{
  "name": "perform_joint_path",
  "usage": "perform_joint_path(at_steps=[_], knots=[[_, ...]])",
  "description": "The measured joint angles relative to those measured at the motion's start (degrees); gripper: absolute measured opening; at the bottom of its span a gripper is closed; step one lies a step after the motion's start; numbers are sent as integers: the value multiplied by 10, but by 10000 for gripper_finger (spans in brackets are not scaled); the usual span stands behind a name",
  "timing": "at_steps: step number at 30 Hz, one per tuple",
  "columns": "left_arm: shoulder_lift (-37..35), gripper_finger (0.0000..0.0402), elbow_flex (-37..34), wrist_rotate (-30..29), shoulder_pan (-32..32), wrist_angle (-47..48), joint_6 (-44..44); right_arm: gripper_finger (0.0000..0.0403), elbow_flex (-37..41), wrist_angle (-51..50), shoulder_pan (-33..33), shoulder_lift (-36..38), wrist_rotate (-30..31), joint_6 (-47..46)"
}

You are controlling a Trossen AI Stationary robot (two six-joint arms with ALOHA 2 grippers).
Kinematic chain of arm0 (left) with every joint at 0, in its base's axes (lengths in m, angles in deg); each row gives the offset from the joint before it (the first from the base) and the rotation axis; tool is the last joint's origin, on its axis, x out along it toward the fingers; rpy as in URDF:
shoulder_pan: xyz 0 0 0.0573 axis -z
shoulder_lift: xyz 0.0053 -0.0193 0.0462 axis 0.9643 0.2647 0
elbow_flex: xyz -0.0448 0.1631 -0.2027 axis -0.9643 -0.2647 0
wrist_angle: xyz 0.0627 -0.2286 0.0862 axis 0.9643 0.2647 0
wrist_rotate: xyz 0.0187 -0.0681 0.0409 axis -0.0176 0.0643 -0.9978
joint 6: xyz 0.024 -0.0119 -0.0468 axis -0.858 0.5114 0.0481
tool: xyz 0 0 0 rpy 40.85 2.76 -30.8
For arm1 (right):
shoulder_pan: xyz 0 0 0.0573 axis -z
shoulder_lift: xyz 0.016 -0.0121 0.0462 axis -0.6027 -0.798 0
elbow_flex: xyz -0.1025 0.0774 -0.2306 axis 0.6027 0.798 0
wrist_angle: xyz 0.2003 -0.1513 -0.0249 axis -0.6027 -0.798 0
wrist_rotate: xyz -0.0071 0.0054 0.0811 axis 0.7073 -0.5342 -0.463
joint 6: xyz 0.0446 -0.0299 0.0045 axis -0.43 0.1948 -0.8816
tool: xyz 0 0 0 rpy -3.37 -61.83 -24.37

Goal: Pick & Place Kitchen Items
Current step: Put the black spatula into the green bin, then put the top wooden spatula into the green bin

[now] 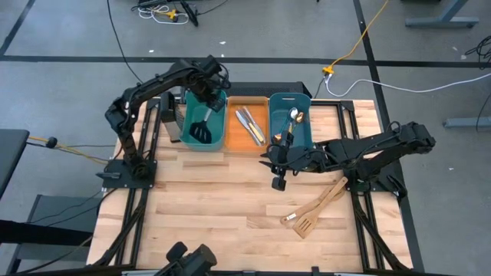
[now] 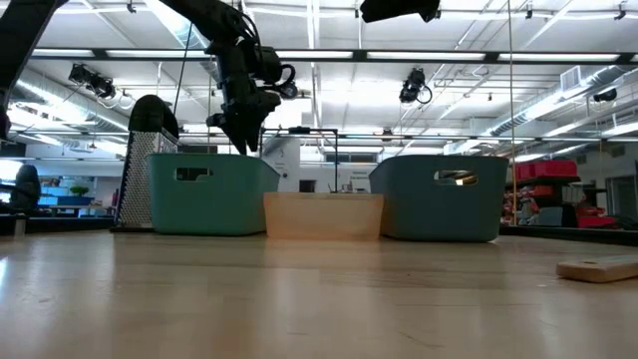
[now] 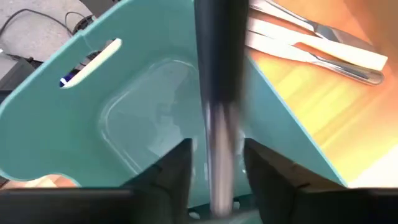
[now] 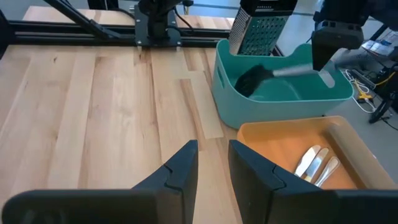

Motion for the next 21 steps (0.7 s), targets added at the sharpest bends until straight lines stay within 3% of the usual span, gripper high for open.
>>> perform_joint_path(at_steps=[6,15,21], knots=[[0,198,0,-3,0,-11,-2,98,0,0,0,0,0,2],[0,180,0,-7,2,-27,-36,98,0,-18,0,0,0,-5],[-2,176,0,98,16,-30,-71,98,0,-139,0,0,-10,-77]])
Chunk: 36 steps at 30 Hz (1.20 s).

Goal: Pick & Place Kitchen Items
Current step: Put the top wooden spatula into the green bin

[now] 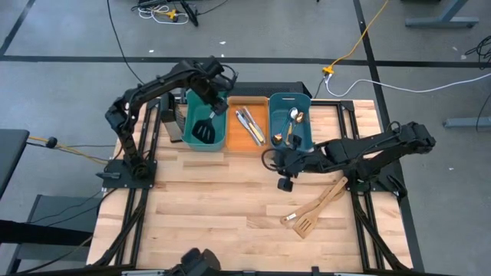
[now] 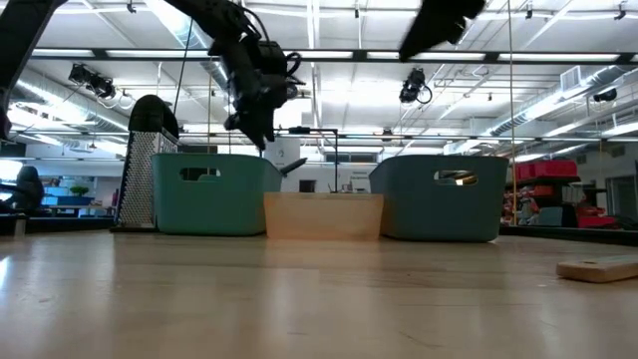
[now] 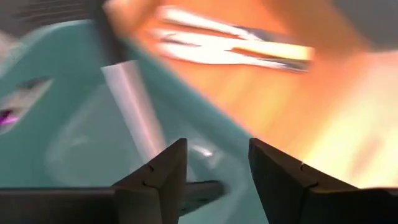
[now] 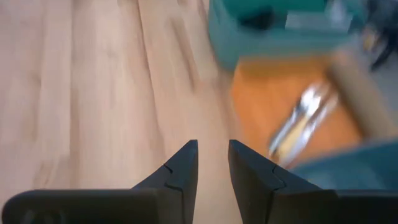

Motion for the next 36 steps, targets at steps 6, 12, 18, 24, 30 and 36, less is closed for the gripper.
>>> perform_joint_path(at_steps=[6,12,18,24,30,36], knots=[[0,176,0,123,37,-23,-37,98,0,-131,-4,0,-87,-113],[0,176,0,147,99,-45,-51,98,14,-161,-37,0,-141,-177],[0,177,0,147,174,-47,-59,98,75,-157,-86,0,-158,-246],[0,177,0,106,255,-47,-61,98,137,-155,-121,0,-198,-322],[0,177,0,63,325,-49,-56,98,181,-195,-144,0,-243,-350],[0,177,0,46,379,-66,-32,98,207,-266,-159,0,-246,-345]])
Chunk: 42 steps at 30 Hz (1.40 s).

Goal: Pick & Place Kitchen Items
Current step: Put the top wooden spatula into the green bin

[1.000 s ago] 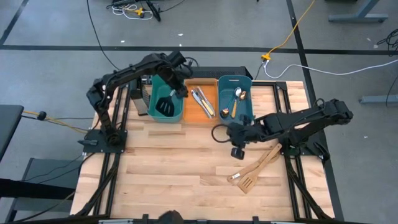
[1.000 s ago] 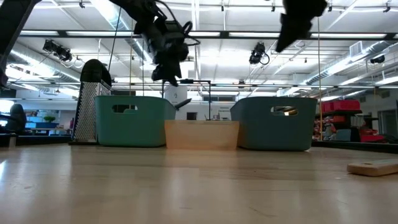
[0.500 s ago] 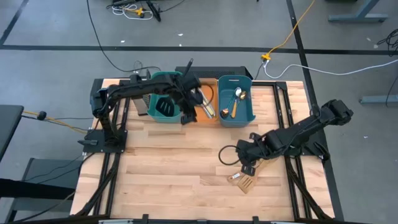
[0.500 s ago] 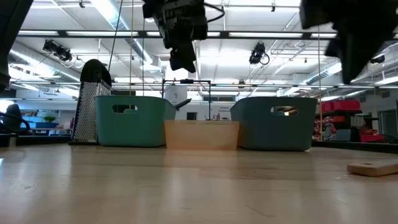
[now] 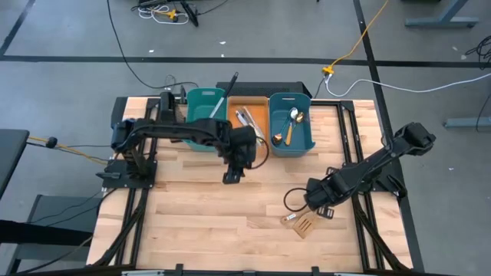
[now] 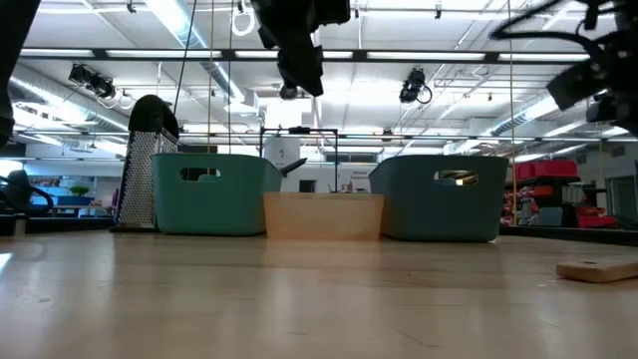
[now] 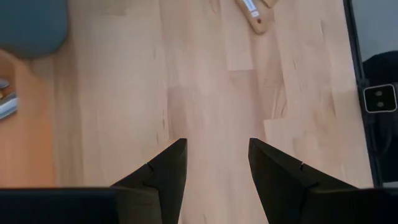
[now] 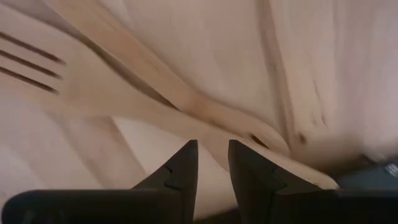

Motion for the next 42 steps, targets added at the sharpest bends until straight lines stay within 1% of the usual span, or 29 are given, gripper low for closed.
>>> perform_joint_path(at_steps=[3,7,14,20,29,35,42], knots=[[0,177,0,-21,21,-3,3,98,18,-20,-8,0,-4,2],[0,177,0,-50,44,-12,16,98,50,-21,-19,0,-27,8],[0,177,0,-54,67,-29,17,98,102,-13,-26,0,-53,1],[0,177,0,-54,76,-32,19,111,112,20,-26,0,-54,16],[0,177,0,-54,77,-43,19,148,112,29,-26,0,-39,27],[0,177,0,-54,79,-43,20,168,112,68,-26,0,14,75],[0,177,0,-54,79,-41,30,192,112,97,-26,0,37,134]])
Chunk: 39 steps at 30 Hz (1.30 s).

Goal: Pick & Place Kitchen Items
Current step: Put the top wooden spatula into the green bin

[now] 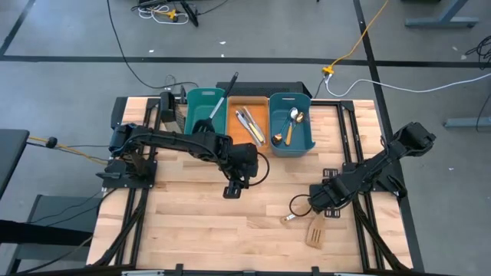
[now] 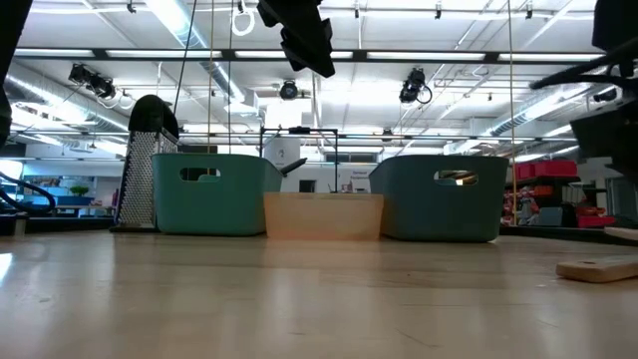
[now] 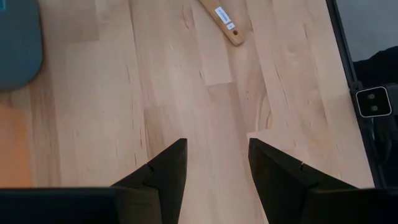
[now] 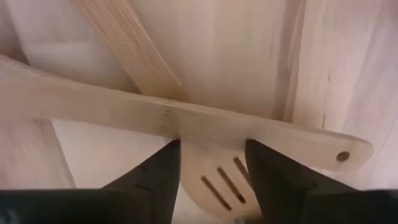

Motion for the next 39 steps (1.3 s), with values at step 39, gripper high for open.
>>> perform_joint_path(at_steps=[39], knots=[[0,177,0,0,0,0,-1,197,-30,160,36,0,52,-182]])
